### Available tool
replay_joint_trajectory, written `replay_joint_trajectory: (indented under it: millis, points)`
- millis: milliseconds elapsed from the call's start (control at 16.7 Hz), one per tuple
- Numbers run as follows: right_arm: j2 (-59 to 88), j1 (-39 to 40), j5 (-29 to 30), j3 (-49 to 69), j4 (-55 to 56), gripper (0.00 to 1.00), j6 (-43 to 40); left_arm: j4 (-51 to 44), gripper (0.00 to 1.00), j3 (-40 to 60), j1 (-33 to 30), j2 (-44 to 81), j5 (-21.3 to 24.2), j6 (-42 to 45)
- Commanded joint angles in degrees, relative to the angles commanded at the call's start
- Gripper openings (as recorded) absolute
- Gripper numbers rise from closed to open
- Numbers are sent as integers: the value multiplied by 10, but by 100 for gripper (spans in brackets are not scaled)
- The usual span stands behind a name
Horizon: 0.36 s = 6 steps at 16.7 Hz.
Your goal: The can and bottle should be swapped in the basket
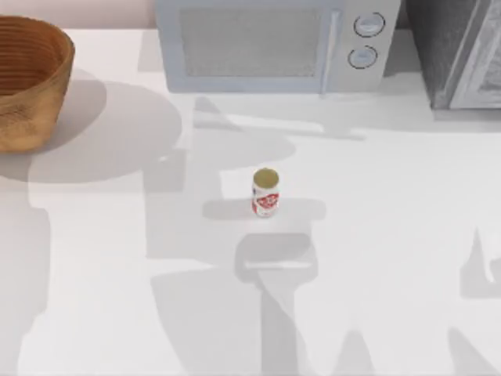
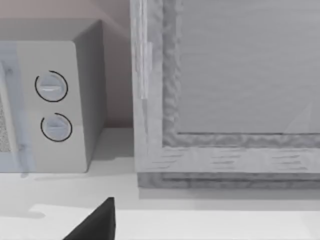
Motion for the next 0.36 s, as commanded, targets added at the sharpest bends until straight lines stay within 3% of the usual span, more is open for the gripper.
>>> replay_joint_trajectory:
  millis: [360]
  points:
    - [0,0,0,0,0,100,0,0,100,0,0,0,0,0]
